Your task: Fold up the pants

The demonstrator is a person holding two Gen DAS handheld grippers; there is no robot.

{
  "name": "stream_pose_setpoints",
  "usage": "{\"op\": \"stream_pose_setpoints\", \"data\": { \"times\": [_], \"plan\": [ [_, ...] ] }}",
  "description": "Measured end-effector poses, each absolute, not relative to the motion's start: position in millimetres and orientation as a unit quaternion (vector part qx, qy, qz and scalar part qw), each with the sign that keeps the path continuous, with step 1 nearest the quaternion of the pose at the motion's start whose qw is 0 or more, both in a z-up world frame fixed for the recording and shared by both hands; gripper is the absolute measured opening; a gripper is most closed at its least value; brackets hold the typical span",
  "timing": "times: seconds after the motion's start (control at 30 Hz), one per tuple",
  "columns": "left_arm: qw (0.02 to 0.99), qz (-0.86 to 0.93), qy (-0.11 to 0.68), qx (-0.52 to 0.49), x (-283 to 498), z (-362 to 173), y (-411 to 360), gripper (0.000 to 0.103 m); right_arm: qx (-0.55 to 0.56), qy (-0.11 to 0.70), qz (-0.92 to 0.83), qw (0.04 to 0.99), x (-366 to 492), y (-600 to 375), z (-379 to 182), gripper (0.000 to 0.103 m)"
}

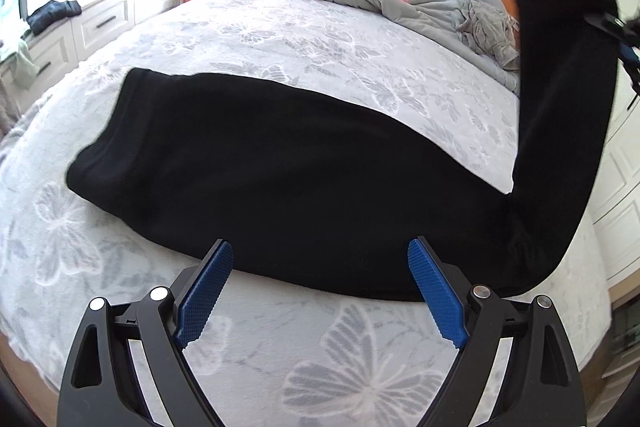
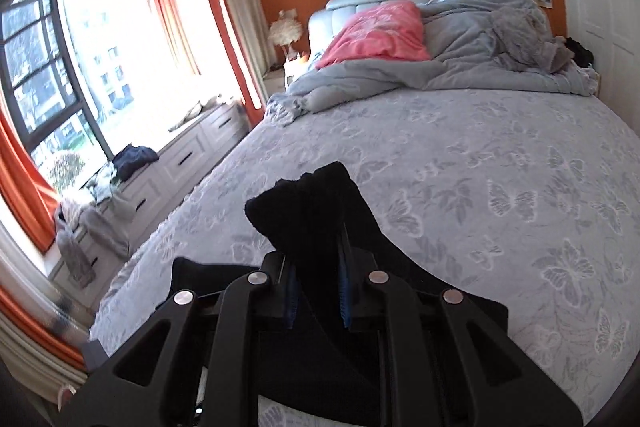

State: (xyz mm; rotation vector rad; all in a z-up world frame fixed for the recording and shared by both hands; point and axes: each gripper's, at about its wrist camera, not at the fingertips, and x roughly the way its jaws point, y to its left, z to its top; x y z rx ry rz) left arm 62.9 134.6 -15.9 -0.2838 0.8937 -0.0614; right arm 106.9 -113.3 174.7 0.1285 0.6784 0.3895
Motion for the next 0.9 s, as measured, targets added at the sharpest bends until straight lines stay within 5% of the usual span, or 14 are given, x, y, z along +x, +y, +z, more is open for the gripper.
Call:
{"op": "stream_pose_setpoints", "data": {
  "times": [0.27, 0.43, 0.63, 0.9],
  "plan": [
    [0.899, 0.005, 0.43, -0.081, 48, -16, 151, 0.087, -0.027, 0.452, 0.213, 0.866, 90, -42, 37, 0.016],
    [0.897, 0.029, 0.439, -0.026, 46, -23, 154, 0.087, -0.052, 0.514, 0.243, 0.821, 71, -22, -15, 0.026],
    [0.885, 0.013, 0.462, -0.063, 49, -30, 182, 0.087, 0.026, 0.411, 0.23, 0.882, 38, -113, 65, 0.083],
    [0.869, 0.053, 0.472, -0.135, 51, -40, 217, 0.087, 0.181, 0.479, 0.043, 0.858, 41, -307, -2, 0.087]
  ]
}}
